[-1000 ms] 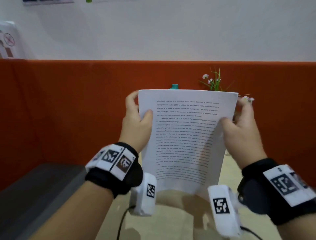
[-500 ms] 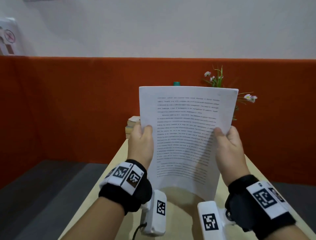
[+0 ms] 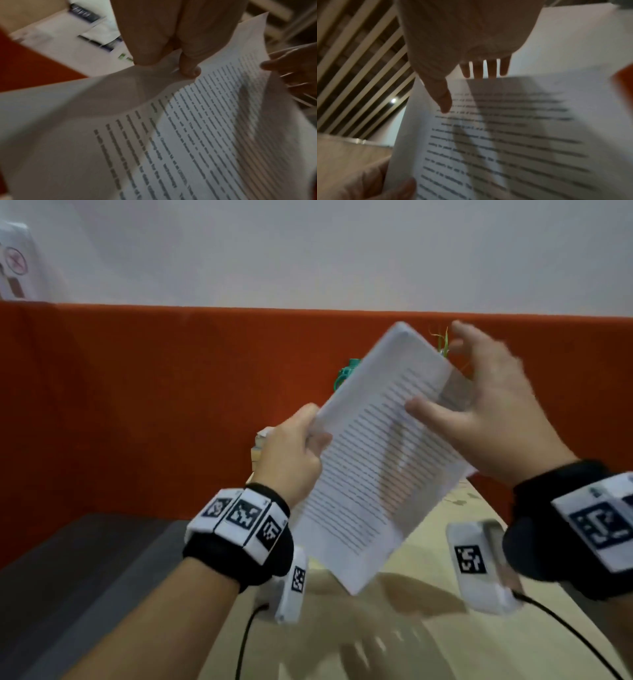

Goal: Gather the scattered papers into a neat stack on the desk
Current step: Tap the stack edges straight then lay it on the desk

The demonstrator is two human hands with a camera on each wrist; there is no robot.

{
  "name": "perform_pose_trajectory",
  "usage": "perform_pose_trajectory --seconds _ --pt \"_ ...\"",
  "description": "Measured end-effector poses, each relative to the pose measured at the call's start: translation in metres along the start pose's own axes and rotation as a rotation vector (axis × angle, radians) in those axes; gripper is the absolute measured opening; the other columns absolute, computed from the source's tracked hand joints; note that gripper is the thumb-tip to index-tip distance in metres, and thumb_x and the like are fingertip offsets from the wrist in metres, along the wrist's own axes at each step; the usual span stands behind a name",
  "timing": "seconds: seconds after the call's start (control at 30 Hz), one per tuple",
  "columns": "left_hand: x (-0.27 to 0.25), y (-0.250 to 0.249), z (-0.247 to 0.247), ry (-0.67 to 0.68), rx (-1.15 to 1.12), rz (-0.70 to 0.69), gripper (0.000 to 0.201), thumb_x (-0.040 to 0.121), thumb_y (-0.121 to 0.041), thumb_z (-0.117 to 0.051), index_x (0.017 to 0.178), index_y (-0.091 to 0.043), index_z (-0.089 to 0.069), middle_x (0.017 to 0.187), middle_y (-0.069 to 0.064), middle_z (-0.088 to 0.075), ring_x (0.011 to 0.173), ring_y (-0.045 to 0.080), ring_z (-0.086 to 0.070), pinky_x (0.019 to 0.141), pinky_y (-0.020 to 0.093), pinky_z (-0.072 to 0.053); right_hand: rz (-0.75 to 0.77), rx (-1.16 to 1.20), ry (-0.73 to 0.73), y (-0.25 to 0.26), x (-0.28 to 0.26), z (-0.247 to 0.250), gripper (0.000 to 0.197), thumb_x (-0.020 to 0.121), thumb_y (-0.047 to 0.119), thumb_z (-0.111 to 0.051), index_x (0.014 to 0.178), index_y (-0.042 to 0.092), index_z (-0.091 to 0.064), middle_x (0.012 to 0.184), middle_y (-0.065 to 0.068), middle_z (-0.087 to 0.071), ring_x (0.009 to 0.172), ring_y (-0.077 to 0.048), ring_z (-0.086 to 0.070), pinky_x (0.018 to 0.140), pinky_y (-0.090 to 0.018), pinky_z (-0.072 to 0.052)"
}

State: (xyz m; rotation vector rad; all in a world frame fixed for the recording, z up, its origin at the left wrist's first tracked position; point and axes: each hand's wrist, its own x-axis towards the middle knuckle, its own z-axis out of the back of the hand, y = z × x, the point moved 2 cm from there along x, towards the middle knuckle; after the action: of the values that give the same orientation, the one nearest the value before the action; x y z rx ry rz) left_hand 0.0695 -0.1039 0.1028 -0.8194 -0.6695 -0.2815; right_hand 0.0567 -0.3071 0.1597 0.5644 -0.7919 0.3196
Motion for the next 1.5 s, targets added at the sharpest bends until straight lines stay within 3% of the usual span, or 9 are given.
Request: perform_pose_trajectory --seconds 0.1,0.27,0.37,0.47,0.6,0.7,1.03,1.3,1.5 --pt "0.014 -0.024 0.009 0.024 0.127 -0.170 0.018 0.091 -0.004 -0.051 0.082 -0.016 -0.044 0.065 -0.015 -0.041 0.057 0.000 -0.041 0.050 0.010 -0.029 -0.120 0.273 0.173 -0.007 0.004 0.006 0.047 0.080 0.032 -0.072 0.124 0.025 -0.056 0.106 0.020 -0.063 0.092 0.004 -0.059 0.071 -0.020 -0.045" --pt "0.016 -0.026 0.014 -0.015 0.366 -0.187 0.012 0.088 -0.020 -0.057 0.093 -0.028 -0.049 0.086 -0.012 -0.046 0.096 0.018 -0.051 0.080 0.030 -0.026 -0.301 0.550 0.126 -0.032 -0.019 -0.008 0.018 0.084 0.024 -0.067 0.102 0.023 -0.067 0.094 0.011 -0.070 0.081 -0.004 -0.065 0.062 -0.024 -0.045" --pt "0.002 0.009 0.024 -0.367 0.373 0.155 0.065 0.072 -0.048 -0.071 0.127 -0.029 -0.044 0.132 -0.002 -0.042 0.127 0.019 -0.038 0.102 0.041 -0.027 -0.389 0.653 0.053 -0.048 -0.037 -0.018 0.013 0.085 0.020 -0.065 0.097 0.026 -0.067 0.095 0.009 -0.071 0.084 -0.007 -0.066 0.066 -0.027 -0.045" --pt "-0.018 0.048 0.026 -0.336 -0.308 0.590 0.099 0.064 -0.050 -0.079 0.143 -0.023 -0.026 0.141 0.004 -0.042 0.127 0.023 -0.046 0.106 0.046 -0.038 -0.438 0.729 -0.014 -0.064 -0.053 -0.026 0.014 0.086 0.018 -0.064 0.092 0.030 -0.065 0.095 0.010 -0.071 0.080 -0.002 -0.068 0.072 -0.031 -0.048" --pt "-0.031 0.060 0.007 -0.172 -0.574 0.590 0.039 0.082 -0.028 -0.070 0.117 -0.017 -0.056 0.108 0.001 -0.070 0.092 0.017 -0.070 0.067 0.027 -0.056 -0.490 0.787 -0.045 -0.069 -0.071 -0.043 0.018 0.087 0.018 -0.063 0.105 0.019 -0.061 0.094 0.011 -0.068 0.072 0.004 -0.066 0.066 -0.026 -0.045" --pt "-0.031 0.056 0.006 -0.246 -0.576 0.505 0.014 0.088 -0.019 -0.064 0.101 -0.023 -0.058 0.099 -0.002 -0.071 0.089 0.016 -0.070 0.068 0.029 -0.055 -0.505 0.833 -0.104 -0.072 -0.078 -0.050 0.017 0.086 0.019 -0.064 0.103 0.022 -0.060 0.094 0.010 -0.068 0.070 0.008 -0.067 0.068 -0.026 -0.047" --pt "-0.040 0.060 -0.004 -0.235 -0.509 0.485 0.016 0.088 -0.014 -0.063 0.091 -0.029 -0.058 0.093 -0.002 -0.069 0.091 0.022 -0.069 0.079 0.041 -0.057 -0.592 0.823 -0.060 -0.076 -0.094 -0.069 0.011 0.093 0.022 -0.055 0.091 0.032 -0.056 0.091 0.009 -0.065 0.084 -0.009 -0.062 0.065 -0.027 -0.044" --pt "-0.053 0.065 -0.010 -0.119 -0.474 0.547 0.020 0.088 -0.018 -0.063 0.105 -0.026 -0.057 0.091 -0.009 -0.067 0.083 0.009 -0.066 0.064 0.027 -0.054 -0.649 0.800 0.065 -0.083 -0.104 -0.072 0.013 0.096 0.020 -0.049 0.093 0.030 -0.057 0.096 0.007 -0.066 0.090 -0.012 -0.061 0.068 -0.029 -0.044" --pt "-0.052 0.067 -0.004 -0.017 -0.414 0.572 0.020 0.090 -0.016 -0.061 0.102 -0.030 -0.055 0.101 -0.003 -0.068 0.097 0.020 -0.067 0.083 0.043 -0.055 -0.697 0.765 0.152 -0.097 -0.103 -0.071 0.020 0.096 0.015 -0.048 0.113 0.023 -0.057 0.109 0.002 -0.067 0.099 -0.016 -0.062 0.077 -0.035 -0.049"
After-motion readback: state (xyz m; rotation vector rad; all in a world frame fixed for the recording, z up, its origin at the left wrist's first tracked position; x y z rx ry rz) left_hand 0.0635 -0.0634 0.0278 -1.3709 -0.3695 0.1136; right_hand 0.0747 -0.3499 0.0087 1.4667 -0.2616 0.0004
